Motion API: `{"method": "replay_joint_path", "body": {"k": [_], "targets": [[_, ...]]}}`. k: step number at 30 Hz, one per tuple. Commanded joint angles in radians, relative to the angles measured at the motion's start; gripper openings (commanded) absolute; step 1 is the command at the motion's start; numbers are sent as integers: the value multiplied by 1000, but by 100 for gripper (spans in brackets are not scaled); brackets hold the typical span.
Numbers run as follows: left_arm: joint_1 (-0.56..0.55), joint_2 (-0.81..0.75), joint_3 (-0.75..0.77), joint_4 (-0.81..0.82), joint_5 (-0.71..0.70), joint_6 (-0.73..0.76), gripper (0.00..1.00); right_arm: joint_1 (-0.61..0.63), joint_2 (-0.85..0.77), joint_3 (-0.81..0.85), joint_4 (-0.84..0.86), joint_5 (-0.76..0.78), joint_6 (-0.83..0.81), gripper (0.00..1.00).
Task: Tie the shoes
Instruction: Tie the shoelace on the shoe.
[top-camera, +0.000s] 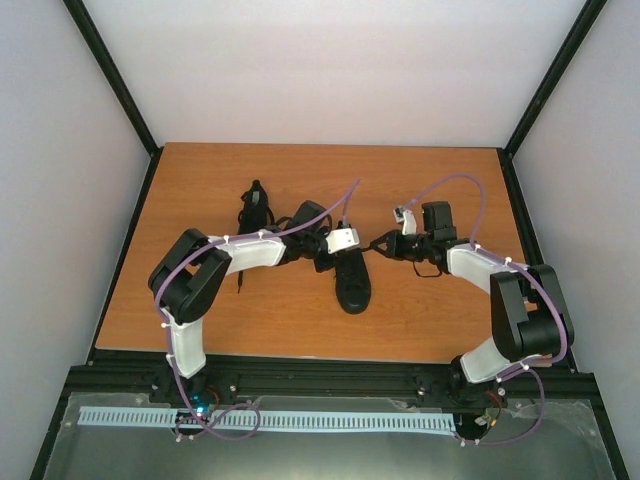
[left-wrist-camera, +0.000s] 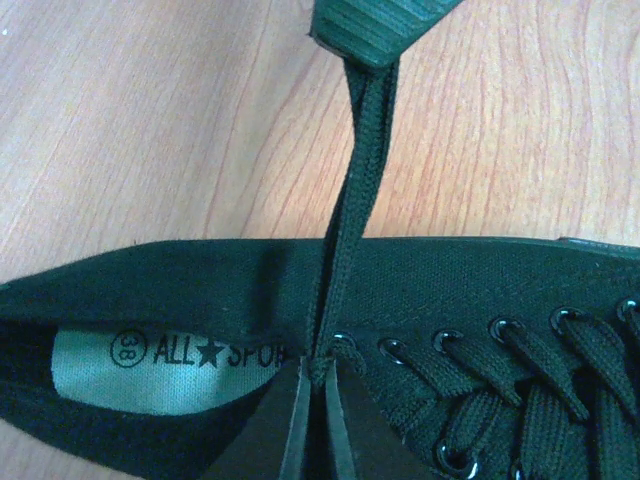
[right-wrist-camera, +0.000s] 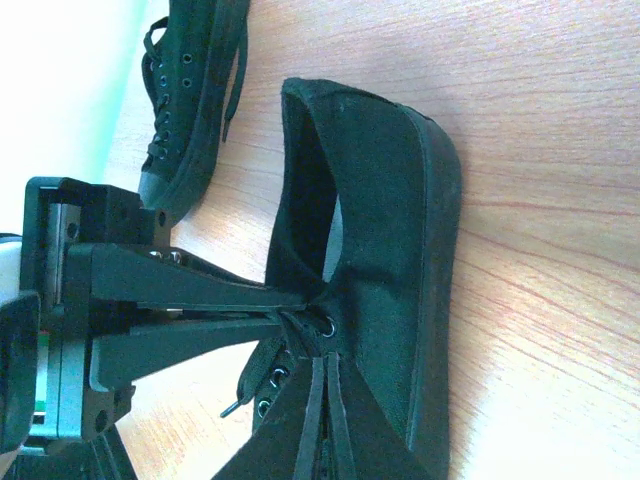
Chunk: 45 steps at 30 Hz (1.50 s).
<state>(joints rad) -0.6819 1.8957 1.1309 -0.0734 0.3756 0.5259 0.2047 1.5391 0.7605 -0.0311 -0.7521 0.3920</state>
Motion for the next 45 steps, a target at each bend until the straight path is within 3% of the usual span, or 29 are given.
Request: {"method": "replay_joint_path", "body": {"k": [1, 24, 30, 35, 38, 41, 45], "targets": [[13, -6, -17, -41, 2, 10, 1, -14, -27, 17, -15, 7, -23, 3], [16, 0, -26, -46, 15, 27, 1, -48, -15, 8, -46, -10, -70, 3], [18, -18, -14, -39, 70, 10, 1, -41, 54, -11, 19, -30, -32, 3], [18, -73, 32, -28, 237, 7, 19, -22, 100, 4, 41, -21, -27, 3], [18, -82, 37, -54, 229, 37, 28, -18, 105, 5, 42, -20, -28, 3], [18, -108, 29, -86, 202, 81, 46, -18, 97, 1, 41, -17, -30, 3], [25, -154, 40, -193, 165, 222, 63, -18, 97, 3, 39, -20, -31, 3]]}}
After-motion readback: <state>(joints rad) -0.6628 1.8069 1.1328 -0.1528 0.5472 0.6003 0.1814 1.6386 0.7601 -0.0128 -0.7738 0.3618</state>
